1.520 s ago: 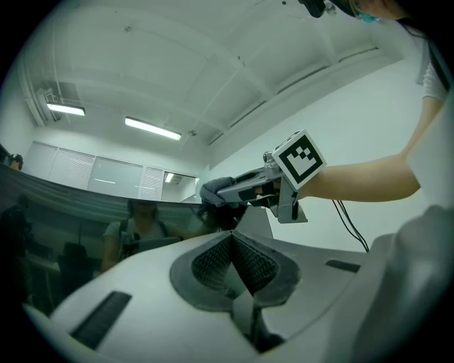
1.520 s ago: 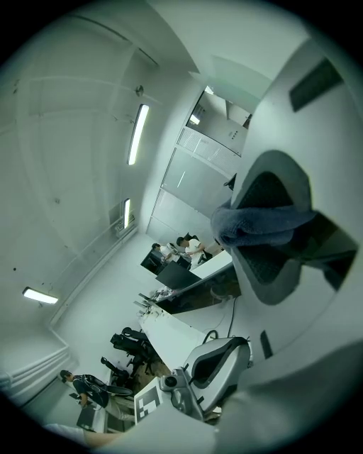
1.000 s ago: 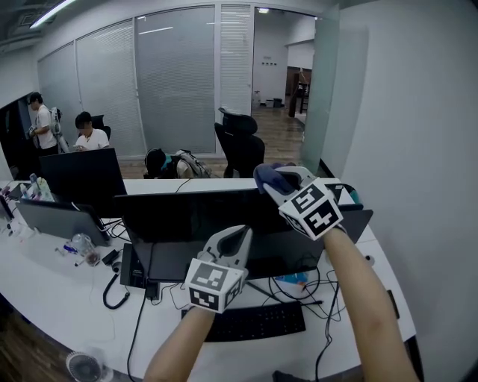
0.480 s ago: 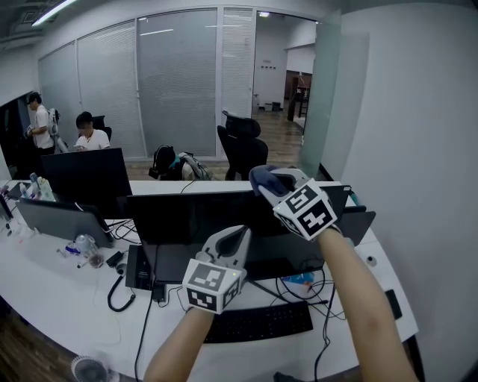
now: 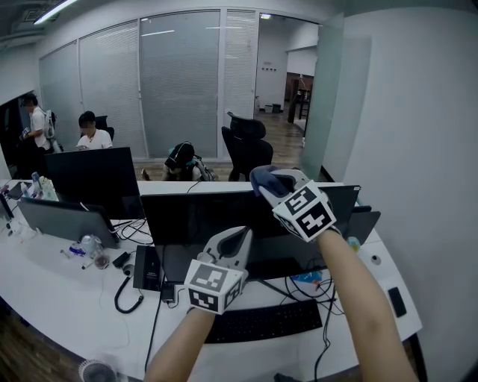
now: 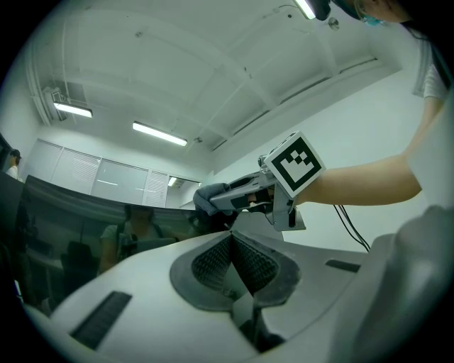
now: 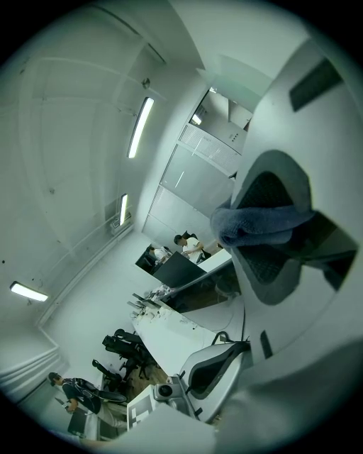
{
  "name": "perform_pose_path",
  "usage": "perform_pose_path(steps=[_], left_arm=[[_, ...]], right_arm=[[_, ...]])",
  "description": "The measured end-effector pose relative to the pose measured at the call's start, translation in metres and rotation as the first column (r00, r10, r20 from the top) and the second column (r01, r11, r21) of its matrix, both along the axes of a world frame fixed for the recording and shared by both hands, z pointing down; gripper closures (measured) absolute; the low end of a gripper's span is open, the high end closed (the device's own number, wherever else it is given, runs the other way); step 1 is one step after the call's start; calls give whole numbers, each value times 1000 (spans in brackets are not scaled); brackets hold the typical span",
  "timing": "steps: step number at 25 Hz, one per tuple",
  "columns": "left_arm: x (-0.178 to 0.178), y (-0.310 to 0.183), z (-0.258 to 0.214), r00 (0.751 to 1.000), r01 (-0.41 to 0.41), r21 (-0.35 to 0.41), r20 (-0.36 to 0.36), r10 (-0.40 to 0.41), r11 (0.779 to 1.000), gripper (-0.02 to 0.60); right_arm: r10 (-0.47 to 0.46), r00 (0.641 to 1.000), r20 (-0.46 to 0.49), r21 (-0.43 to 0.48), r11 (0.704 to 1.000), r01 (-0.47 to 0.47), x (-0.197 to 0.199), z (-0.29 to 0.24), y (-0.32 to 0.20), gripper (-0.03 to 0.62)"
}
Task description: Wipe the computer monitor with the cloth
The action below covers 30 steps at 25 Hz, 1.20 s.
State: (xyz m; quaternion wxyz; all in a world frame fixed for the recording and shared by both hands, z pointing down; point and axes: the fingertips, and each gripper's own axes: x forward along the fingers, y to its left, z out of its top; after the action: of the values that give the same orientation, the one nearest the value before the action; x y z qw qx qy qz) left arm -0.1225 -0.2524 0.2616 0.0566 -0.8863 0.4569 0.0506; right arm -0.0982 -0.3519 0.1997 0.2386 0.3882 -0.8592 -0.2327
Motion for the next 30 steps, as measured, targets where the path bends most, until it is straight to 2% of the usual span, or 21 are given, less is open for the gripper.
perform_pose_path(steps=[16, 30], left_arm=[[-70, 15, 1, 999, 30, 4, -15, -30, 1000, 574], [-116, 22, -1, 998, 59, 7, -33, -59, 998, 574]], right_arm=[[-19, 999, -34, 7, 1000, 19, -77, 2, 15, 468], [-49, 998, -48, 11, 999, 50, -130, 4, 25, 468]])
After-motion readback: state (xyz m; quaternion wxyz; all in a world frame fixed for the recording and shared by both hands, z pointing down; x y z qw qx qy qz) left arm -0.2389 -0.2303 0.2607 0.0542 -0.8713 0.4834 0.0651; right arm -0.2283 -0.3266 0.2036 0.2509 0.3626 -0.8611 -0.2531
